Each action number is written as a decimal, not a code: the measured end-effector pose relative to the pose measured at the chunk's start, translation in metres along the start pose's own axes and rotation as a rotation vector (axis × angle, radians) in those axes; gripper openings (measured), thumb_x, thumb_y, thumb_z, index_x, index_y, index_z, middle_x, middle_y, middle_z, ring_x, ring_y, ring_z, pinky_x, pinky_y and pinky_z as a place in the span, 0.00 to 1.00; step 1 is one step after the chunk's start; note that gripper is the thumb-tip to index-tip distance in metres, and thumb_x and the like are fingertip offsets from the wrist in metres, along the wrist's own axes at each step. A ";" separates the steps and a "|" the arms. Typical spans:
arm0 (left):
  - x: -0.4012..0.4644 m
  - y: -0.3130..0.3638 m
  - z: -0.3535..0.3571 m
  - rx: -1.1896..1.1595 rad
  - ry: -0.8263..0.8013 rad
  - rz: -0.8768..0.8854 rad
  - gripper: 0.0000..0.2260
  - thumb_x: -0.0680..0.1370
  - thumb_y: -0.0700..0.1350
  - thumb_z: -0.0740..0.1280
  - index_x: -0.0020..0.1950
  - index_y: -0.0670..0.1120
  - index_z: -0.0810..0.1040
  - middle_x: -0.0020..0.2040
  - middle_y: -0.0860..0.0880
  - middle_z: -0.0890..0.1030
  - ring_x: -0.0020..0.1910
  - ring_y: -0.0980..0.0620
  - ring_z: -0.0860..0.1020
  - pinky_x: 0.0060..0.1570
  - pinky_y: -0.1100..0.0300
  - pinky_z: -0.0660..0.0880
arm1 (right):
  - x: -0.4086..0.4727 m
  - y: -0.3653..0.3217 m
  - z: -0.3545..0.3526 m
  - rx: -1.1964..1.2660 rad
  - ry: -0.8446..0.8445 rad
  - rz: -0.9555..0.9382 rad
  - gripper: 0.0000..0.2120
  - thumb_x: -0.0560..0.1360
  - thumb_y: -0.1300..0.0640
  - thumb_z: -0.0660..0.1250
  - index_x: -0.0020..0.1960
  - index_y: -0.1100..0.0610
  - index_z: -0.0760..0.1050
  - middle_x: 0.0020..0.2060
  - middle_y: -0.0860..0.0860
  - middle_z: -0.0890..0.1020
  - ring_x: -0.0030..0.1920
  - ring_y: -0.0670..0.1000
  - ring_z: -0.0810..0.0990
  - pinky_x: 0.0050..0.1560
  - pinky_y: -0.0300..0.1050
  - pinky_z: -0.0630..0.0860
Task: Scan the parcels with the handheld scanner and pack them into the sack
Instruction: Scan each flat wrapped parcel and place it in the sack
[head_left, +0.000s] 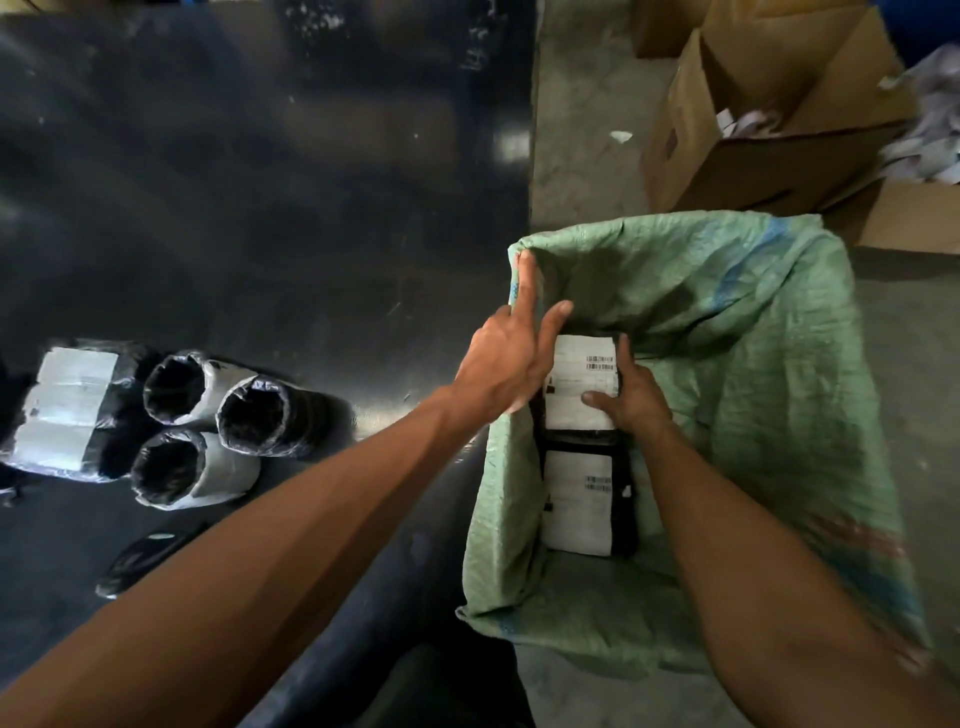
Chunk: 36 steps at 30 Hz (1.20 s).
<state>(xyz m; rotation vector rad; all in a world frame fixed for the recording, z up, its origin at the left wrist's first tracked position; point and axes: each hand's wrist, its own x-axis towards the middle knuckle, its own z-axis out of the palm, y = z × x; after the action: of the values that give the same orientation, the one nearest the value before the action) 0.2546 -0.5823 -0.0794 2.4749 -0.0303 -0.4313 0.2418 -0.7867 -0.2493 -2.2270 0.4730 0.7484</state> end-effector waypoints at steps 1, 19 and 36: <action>0.000 0.001 0.000 0.001 -0.008 -0.005 0.32 0.84 0.61 0.50 0.82 0.54 0.36 0.60 0.35 0.79 0.55 0.33 0.78 0.55 0.46 0.73 | -0.011 -0.013 -0.002 -0.055 0.009 0.021 0.57 0.69 0.37 0.75 0.80 0.33 0.34 0.75 0.60 0.67 0.71 0.63 0.71 0.69 0.61 0.71; -0.054 -0.013 -0.057 0.152 -0.226 0.104 0.35 0.80 0.70 0.48 0.77 0.64 0.30 0.78 0.40 0.56 0.62 0.32 0.76 0.63 0.38 0.72 | -0.136 -0.119 -0.063 -0.074 0.369 0.043 0.37 0.80 0.43 0.66 0.82 0.48 0.52 0.79 0.62 0.58 0.78 0.65 0.62 0.76 0.60 0.64; -0.154 -0.253 -0.248 0.256 0.179 -0.209 0.34 0.83 0.63 0.55 0.83 0.48 0.49 0.75 0.34 0.61 0.74 0.34 0.64 0.72 0.42 0.64 | -0.281 -0.341 0.074 -0.239 0.286 -0.468 0.36 0.80 0.39 0.64 0.81 0.48 0.54 0.78 0.57 0.63 0.76 0.60 0.66 0.73 0.56 0.65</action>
<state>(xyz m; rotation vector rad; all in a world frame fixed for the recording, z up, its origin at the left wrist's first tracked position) 0.1663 -0.2157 0.0061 2.7732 0.2643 -0.3065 0.1811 -0.4747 0.0663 -2.5468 -0.0176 0.2506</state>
